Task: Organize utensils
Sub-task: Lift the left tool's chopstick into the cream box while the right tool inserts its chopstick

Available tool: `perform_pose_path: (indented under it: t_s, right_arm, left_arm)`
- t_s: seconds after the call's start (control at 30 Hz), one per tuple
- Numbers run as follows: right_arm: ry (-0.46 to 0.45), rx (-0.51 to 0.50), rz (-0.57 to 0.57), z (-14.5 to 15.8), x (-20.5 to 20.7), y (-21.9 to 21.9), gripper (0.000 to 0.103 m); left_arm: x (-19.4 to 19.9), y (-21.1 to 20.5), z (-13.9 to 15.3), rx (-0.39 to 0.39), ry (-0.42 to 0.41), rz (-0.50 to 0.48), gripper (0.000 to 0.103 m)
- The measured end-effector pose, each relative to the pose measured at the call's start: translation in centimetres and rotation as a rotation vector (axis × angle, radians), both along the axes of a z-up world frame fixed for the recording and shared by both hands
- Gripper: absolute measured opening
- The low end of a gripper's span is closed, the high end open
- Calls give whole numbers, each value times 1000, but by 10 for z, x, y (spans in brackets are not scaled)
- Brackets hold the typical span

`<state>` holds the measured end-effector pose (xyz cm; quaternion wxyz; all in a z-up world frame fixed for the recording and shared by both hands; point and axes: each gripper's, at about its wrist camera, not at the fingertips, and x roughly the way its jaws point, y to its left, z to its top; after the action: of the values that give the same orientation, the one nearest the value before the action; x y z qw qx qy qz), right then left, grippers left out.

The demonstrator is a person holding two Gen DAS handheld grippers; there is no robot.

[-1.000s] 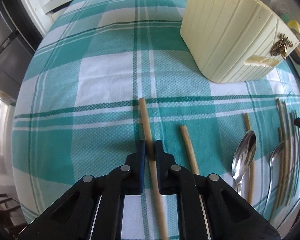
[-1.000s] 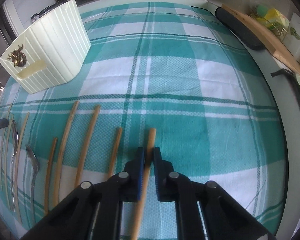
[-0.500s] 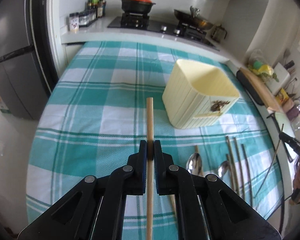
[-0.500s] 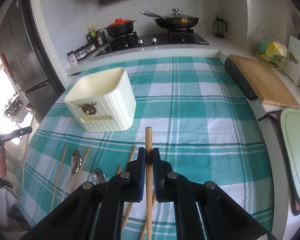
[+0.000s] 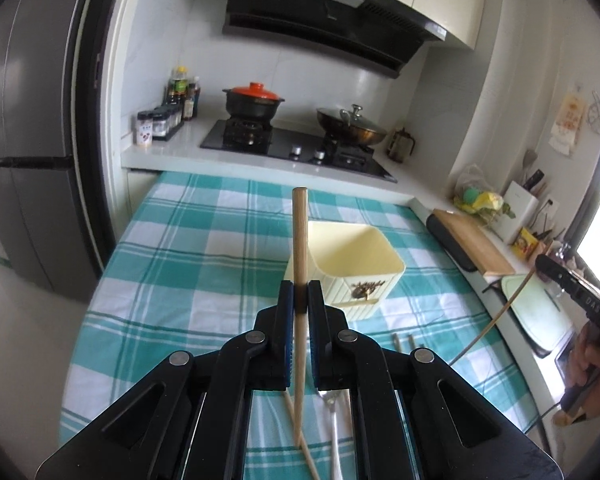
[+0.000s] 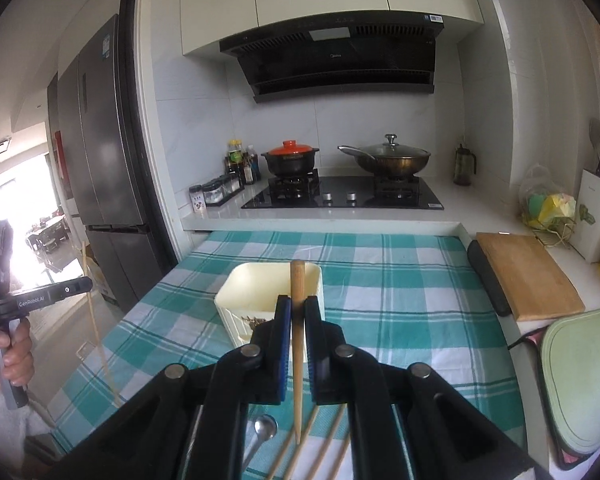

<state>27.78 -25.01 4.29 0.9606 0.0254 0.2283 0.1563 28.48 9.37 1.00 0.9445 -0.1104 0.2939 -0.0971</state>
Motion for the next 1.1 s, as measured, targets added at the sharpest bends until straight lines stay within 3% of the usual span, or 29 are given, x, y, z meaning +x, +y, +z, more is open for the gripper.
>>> perform_pose_path:
  t_s: [0.23, 0.37, 0.57, 0.67, 0.77, 0.93, 1.03, 1.1]
  right_arm:
    - [-17, -9, 10, 5, 6, 6, 7]
    - [-20, 9, 5, 15, 28, 6, 7]
    - [-143, 33, 16, 60, 73, 25, 7]
    - [-199, 17, 10, 67, 105, 43, 7]
    - [-123, 13, 3, 49, 148, 56, 7]
    - [157, -31, 0, -16, 213, 72, 7]
    - [285, -39, -6, -49, 236, 76, 7]
    - [320, -43, -11, -62, 241, 77, 10]
  left_arm:
    - [4, -2, 2, -14, -27, -3, 5]
    - [16, -8, 21, -18, -50, -22, 4]
    - [56, -21, 75, -44, -150, -29, 4]
    - [91, -37, 82, -26, -167, -18, 4]
    - [135, -54, 64, -8, -91, -20, 5]
    - [193, -77, 4, 16, 115, -39, 5]
    - [214, -88, -26, 60, 204, -42, 5]
    - [222, -93, -39, 89, 246, -46, 6]
